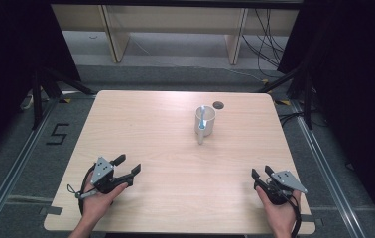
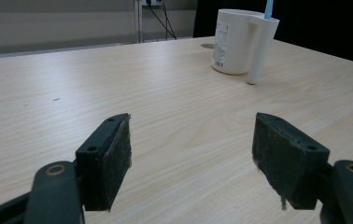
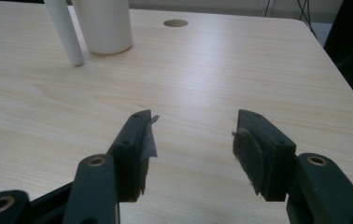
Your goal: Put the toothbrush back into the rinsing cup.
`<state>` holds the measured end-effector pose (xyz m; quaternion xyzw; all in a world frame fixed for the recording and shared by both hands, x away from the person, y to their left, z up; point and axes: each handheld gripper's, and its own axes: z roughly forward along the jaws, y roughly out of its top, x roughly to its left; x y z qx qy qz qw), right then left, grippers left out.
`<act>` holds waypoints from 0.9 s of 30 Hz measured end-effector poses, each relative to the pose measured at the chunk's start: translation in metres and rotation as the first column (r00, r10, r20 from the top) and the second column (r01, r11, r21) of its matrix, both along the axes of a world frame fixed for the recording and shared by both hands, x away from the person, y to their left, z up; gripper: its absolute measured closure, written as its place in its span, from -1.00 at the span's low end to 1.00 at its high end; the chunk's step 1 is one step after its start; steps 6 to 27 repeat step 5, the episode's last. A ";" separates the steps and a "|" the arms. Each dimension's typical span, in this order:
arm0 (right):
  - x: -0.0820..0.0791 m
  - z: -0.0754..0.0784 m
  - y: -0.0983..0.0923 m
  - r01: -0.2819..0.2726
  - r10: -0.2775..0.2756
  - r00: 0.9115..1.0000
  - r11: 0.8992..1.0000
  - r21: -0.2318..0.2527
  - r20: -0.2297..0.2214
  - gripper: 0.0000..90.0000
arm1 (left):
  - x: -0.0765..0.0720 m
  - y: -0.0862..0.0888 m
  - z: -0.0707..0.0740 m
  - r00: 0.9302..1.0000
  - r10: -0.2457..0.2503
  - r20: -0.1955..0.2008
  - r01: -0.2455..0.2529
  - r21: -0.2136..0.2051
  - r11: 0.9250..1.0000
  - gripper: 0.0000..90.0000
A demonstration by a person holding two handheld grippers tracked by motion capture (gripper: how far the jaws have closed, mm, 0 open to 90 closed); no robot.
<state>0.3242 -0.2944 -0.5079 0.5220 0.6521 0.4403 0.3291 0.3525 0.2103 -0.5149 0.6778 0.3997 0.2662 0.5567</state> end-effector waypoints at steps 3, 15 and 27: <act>-0.003 -0.001 0.001 0.010 -0.010 1.000 1.000 0.006 0.016 0.03 | -0.001 0.000 -0.002 1.000 0.006 0.000 -0.006 -0.012 1.000 -0.39; -0.003 -0.001 0.001 -0.004 0.005 0.999 1.000 -0.013 0.040 0.02 | -0.001 0.001 -0.003 1.000 0.008 0.002 -0.008 -0.013 1.000 -0.39; -0.003 -0.001 0.001 -0.004 0.005 0.999 1.000 -0.013 0.040 0.02 | -0.001 0.001 -0.003 1.000 0.008 0.002 -0.008 -0.013 1.000 -0.39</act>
